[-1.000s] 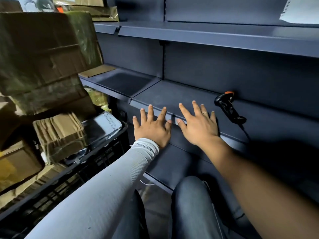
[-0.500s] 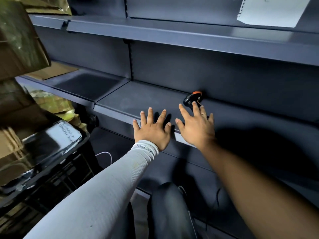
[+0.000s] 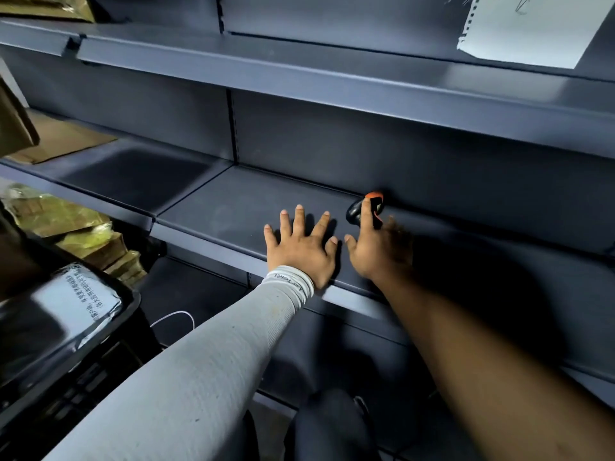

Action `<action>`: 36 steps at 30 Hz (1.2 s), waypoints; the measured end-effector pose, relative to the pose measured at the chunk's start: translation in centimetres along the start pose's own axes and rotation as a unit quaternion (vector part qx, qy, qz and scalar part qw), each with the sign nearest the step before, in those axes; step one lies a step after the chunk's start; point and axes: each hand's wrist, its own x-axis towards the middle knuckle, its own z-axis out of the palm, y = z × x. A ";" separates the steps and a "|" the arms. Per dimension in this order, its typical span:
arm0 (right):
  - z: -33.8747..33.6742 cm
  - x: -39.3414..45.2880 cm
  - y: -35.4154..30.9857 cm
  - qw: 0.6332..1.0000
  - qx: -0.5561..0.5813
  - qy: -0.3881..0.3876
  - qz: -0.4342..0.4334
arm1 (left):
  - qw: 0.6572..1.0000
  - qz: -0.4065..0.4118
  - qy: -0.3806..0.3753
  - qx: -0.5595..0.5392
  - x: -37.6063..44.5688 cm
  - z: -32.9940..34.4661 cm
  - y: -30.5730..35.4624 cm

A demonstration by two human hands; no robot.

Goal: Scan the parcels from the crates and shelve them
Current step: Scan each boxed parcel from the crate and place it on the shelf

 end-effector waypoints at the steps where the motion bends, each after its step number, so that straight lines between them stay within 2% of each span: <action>1: 0.2 0.2 -0.3 1.000 0.001 -0.004 0.007 | 1.000 0.001 -0.003 0.000 0.3 0.1 -0.2; 10: 0.9 1.9 -1.9 0.996 0.021 -0.005 0.083 | 1.000 -0.011 -0.009 -0.010 -0.1 0.1 -2.3; 13: 0.1 1.0 -3.2 0.991 0.066 0.018 0.112 | 1.000 -0.027 -0.004 -0.004 -1.2 -0.8 -3.7; 26: -6.1 -8.5 -13.6 0.985 0.150 -0.006 -0.087 | 0.991 -0.080 0.072 0.074 -9.2 -9.6 -9.5; 36: -13.5 -12.4 -22.3 0.940 0.287 0.020 -0.183 | 0.963 -0.139 0.192 0.127 -16.0 -19.9 -15.1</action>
